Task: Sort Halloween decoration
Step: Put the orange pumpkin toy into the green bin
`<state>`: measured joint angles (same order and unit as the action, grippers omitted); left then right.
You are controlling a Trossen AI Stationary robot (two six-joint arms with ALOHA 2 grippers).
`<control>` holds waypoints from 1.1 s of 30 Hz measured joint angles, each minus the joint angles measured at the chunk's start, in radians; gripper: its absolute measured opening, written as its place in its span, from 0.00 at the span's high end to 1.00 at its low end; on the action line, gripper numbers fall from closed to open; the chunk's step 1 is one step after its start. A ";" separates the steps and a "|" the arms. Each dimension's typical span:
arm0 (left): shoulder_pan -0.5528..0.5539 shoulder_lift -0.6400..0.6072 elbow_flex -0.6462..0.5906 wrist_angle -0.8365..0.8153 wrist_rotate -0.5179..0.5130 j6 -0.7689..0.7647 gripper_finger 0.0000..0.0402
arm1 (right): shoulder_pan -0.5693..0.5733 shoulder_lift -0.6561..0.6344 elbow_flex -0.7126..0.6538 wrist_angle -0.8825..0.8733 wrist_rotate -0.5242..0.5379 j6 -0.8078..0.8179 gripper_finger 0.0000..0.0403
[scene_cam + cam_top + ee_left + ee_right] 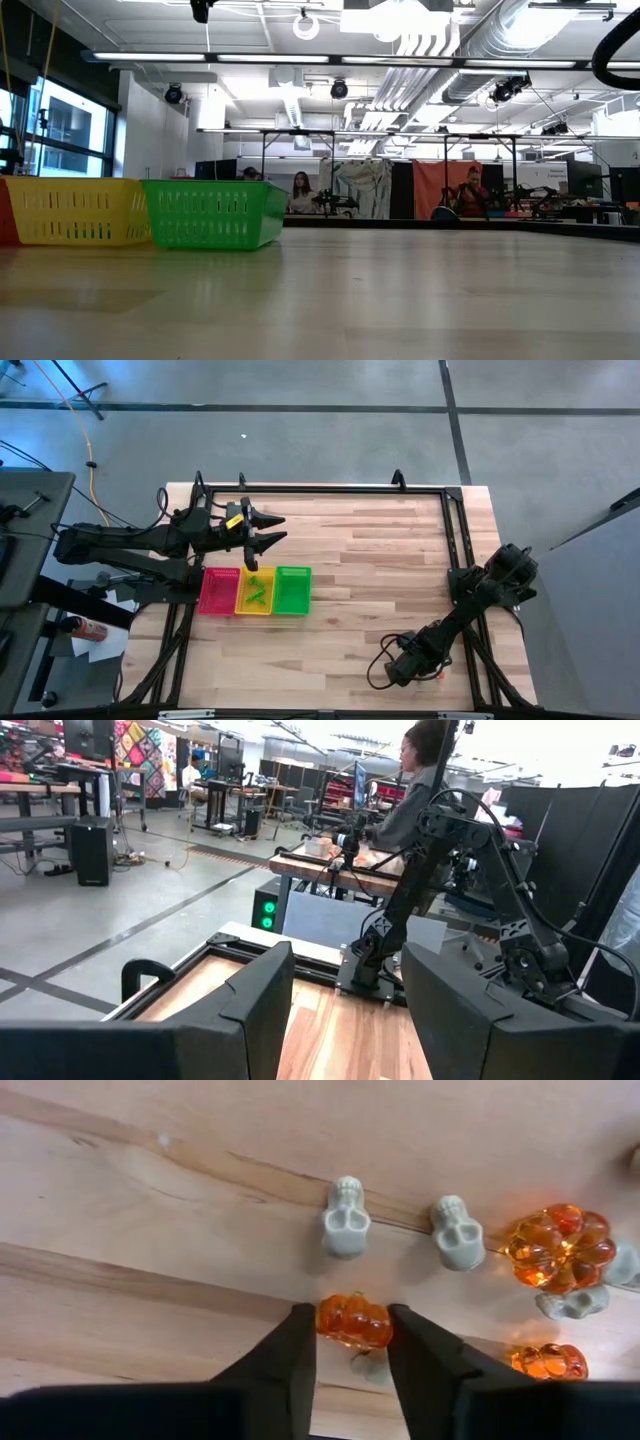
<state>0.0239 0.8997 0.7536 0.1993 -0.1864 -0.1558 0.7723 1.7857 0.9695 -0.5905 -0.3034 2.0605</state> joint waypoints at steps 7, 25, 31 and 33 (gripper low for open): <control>0.000 0.000 0.000 0.000 0.000 0.000 0.57 | 0.000 0.000 -0.001 0.000 0.008 0.000 0.80; 0.000 0.000 0.000 0.000 0.000 0.000 0.57 | 0.001 -0.100 -0.006 0.007 0.124 -0.170 0.78; 0.000 0.000 0.000 -0.001 0.000 0.000 0.57 | -0.011 -0.227 -0.005 0.003 0.333 -0.308 0.78; 0.000 0.000 0.000 -0.001 -0.001 0.000 0.57 | -0.031 -0.274 -0.005 0.004 0.439 -0.384 0.78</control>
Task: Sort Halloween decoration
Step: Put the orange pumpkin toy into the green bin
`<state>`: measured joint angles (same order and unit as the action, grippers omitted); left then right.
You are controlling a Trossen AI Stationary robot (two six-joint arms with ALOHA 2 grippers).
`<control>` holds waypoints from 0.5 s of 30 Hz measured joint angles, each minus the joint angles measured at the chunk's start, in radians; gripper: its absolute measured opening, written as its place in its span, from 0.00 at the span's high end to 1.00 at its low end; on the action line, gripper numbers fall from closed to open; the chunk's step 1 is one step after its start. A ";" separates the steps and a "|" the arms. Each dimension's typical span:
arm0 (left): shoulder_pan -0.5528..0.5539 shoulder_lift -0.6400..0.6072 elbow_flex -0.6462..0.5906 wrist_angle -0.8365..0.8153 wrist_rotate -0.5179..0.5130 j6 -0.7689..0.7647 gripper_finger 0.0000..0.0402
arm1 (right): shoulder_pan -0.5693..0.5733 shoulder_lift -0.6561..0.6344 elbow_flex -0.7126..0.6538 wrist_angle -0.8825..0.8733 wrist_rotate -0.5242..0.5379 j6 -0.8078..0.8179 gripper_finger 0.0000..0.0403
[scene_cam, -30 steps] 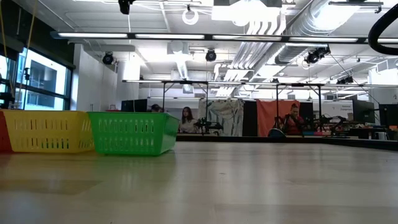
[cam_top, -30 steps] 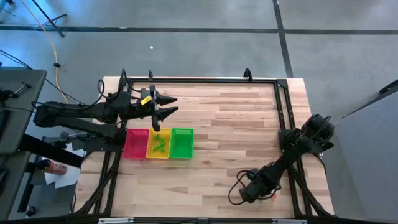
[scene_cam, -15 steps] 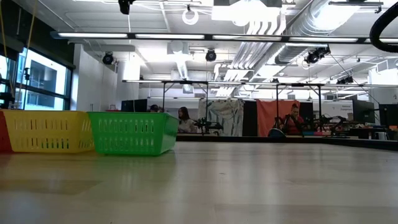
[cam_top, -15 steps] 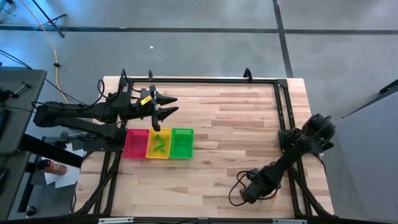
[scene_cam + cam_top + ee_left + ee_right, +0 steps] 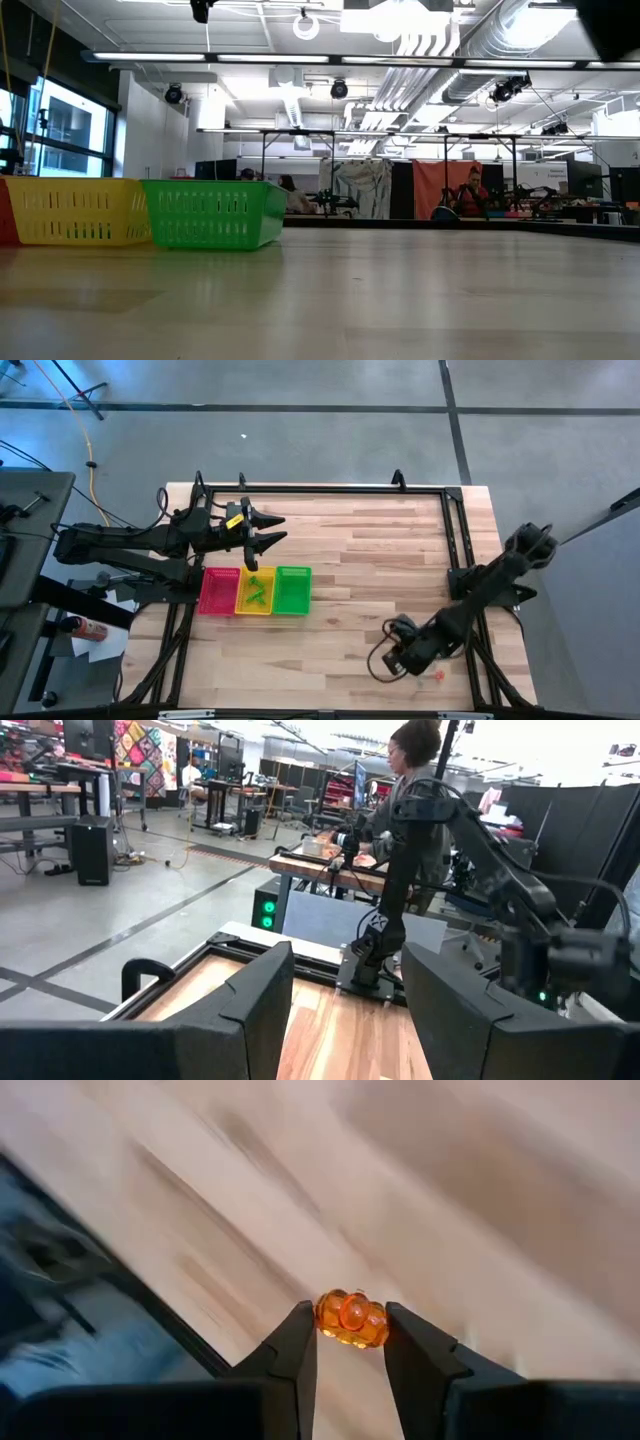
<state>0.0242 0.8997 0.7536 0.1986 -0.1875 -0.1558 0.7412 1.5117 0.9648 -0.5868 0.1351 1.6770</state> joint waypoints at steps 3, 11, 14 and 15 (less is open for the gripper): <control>0.000 0.000 0.000 0.000 -0.002 -0.009 0.57 | -0.055 -0.058 0.001 0.025 0.123 -0.148 0.78; 0.000 0.000 0.000 0.001 -0.007 -0.025 0.57 | -0.323 -0.096 0.001 0.366 0.178 -0.822 0.78; 0.000 0.000 0.000 0.001 -0.007 -0.026 0.57 | -0.420 -0.092 0.002 0.559 0.136 -1.097 0.78; 0.000 0.000 0.000 0.001 -0.007 -0.027 0.57 | -0.449 -0.092 0.002 0.623 0.119 -1.179 0.78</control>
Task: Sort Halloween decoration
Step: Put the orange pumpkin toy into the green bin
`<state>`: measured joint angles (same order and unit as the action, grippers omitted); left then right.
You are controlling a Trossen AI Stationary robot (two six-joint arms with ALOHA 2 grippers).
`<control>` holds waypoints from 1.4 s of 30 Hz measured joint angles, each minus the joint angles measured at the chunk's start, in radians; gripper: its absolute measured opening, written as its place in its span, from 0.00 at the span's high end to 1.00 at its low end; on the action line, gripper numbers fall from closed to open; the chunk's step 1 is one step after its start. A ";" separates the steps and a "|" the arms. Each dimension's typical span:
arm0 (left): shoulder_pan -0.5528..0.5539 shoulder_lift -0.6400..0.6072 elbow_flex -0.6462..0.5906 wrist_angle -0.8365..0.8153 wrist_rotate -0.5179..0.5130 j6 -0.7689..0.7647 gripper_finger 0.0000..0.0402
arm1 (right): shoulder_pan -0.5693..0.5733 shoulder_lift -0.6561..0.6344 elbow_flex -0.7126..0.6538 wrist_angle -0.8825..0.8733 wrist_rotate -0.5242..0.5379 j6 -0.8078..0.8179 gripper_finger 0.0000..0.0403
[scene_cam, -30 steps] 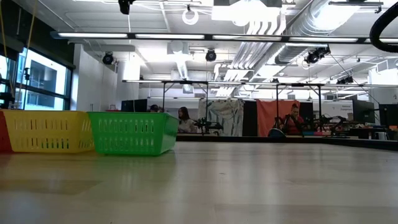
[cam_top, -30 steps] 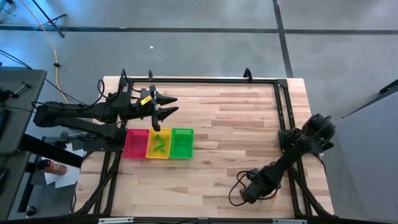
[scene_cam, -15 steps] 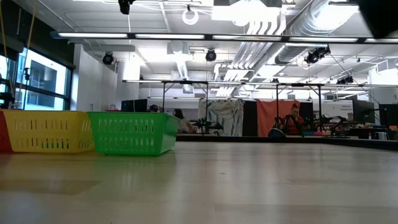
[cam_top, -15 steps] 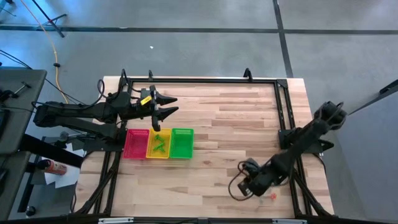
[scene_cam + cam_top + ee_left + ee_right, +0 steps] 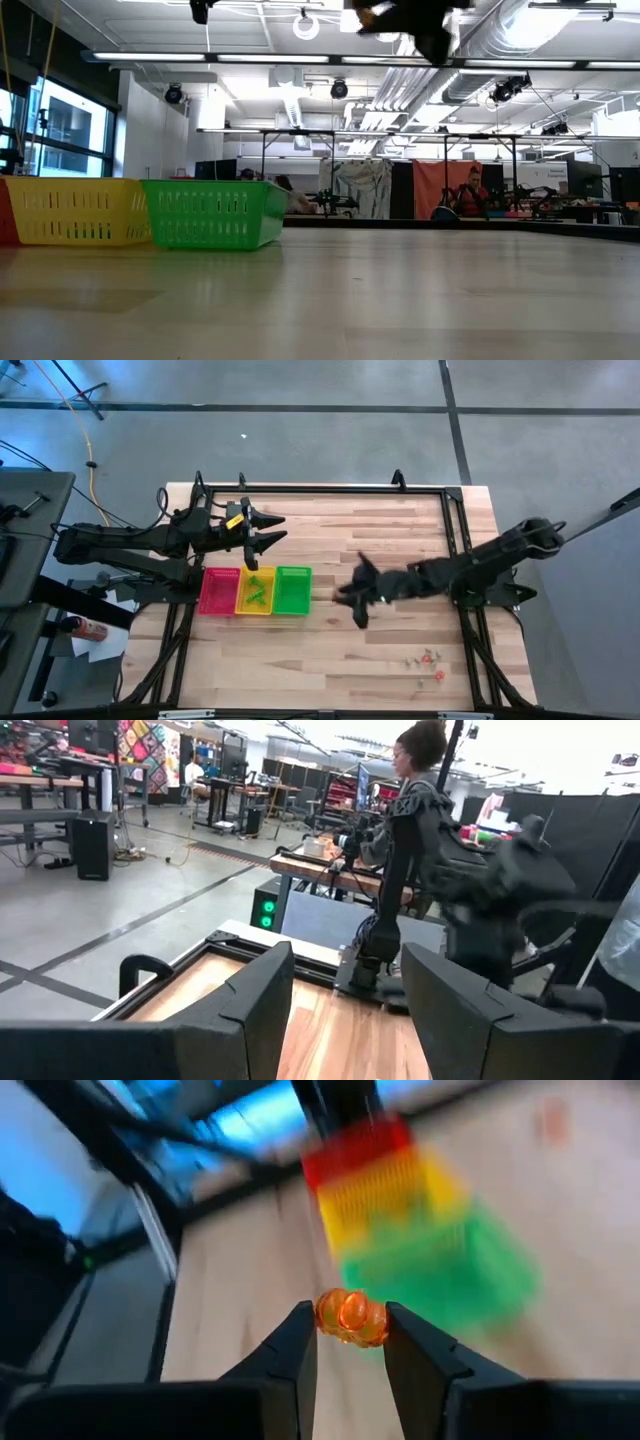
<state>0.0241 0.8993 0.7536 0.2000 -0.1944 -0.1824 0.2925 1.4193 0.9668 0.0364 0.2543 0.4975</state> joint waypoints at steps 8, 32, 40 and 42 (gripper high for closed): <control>0.000 0.000 0.000 0.008 0.000 -0.052 0.57 | -0.167 0.000 0.001 0.331 -0.081 -0.307 0.78; 0.000 0.000 0.000 0.007 0.000 -0.051 0.57 | -0.273 0.000 0.001 0.424 -0.181 -0.343 0.78; 0.000 0.000 0.000 0.007 0.000 -0.051 0.57 | -0.266 0.035 0.001 0.422 -0.150 -0.357 0.78; 0.000 0.000 0.000 0.007 0.000 -0.051 0.57 | -0.265 0.063 0.001 0.423 -0.150 -0.364 0.78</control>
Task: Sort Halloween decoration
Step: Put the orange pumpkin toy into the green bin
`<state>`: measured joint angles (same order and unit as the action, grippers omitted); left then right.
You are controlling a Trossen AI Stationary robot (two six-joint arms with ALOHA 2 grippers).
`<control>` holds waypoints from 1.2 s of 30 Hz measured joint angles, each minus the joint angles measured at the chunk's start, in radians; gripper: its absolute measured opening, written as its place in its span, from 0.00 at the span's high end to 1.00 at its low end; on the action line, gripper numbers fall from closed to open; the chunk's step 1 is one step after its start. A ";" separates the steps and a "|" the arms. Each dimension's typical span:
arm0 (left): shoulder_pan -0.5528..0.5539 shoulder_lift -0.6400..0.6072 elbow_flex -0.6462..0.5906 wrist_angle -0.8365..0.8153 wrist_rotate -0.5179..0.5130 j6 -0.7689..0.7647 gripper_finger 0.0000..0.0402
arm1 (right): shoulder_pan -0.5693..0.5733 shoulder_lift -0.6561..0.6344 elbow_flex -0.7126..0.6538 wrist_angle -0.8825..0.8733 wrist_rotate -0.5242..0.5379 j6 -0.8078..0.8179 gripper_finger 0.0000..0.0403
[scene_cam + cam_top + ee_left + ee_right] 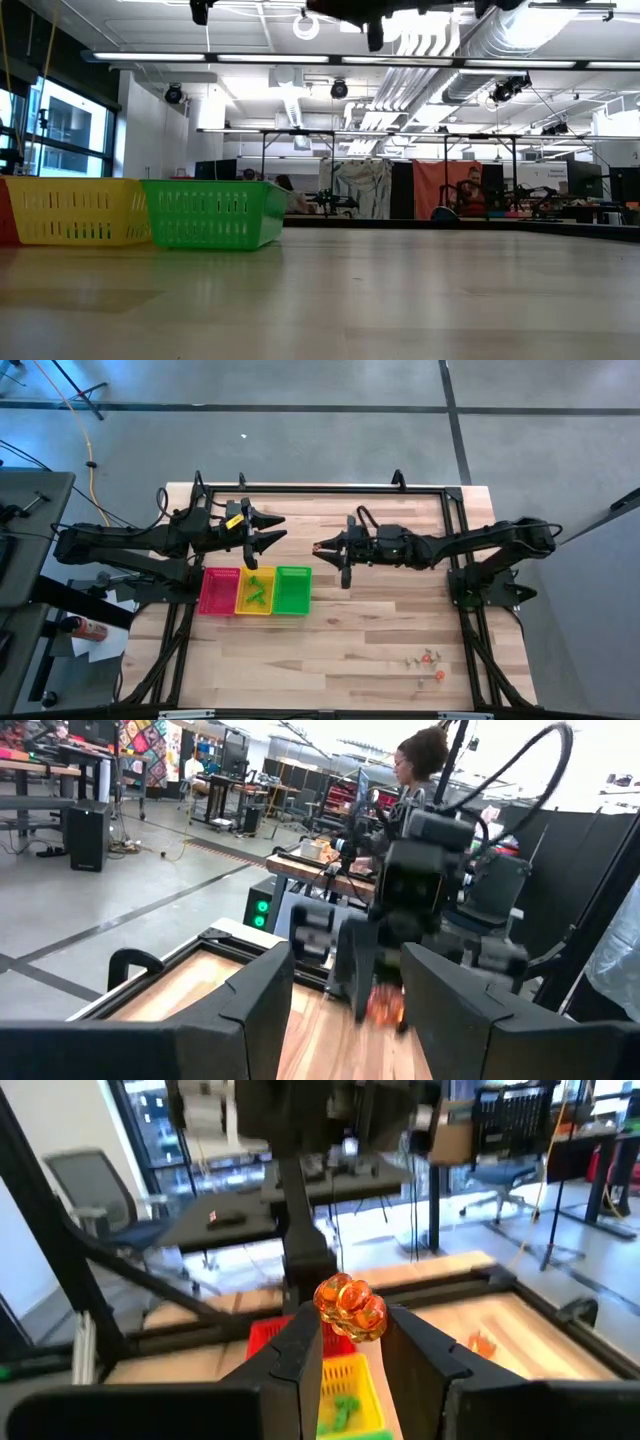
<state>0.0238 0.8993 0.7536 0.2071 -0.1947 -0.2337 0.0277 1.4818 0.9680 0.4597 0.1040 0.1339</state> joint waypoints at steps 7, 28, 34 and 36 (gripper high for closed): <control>0.000 0.000 0.000 0.000 0.000 0.000 0.57 | 0.002 0.134 0.000 0.001 -0.058 0.049 0.78; 0.000 0.000 0.000 0.000 -0.003 -0.001 0.57 | 0.022 0.389 0.002 0.035 -0.055 0.112 0.78; 0.000 0.000 0.000 -0.003 -0.003 -0.025 0.57 | 0.035 0.418 0.069 -0.001 -0.055 0.090 0.78; 0.000 0.000 0.000 -0.001 -0.003 -0.027 0.57 | 0.040 0.436 0.119 -0.052 -0.055 0.059 0.78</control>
<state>0.0242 0.8997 0.7536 0.2058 -0.1978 -0.2604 0.0681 1.9180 1.0868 0.4080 0.0490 0.1928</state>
